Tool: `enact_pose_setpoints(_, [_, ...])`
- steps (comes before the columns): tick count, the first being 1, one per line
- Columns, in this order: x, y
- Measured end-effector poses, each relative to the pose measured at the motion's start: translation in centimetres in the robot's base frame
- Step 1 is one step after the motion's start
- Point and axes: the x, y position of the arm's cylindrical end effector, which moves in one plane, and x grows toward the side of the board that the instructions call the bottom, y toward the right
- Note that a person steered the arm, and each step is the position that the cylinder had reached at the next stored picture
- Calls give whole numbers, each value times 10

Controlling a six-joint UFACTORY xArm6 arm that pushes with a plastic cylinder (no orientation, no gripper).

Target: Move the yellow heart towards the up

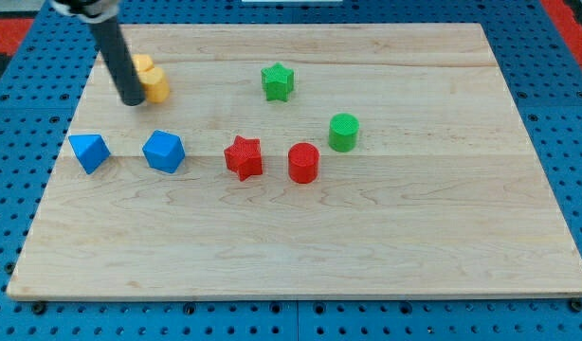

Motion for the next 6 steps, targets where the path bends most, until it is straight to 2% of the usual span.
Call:
enact_pose_setpoints(1, [0, 39])
enact_pose_setpoints(2, [10, -2])
enact_pose_setpoints(3, [-12, -77])
enact_pose_setpoints(4, [-34, -49])
enact_pose_setpoints(5, [-33, -4])
enact_pose_setpoints(6, [-26, 15])
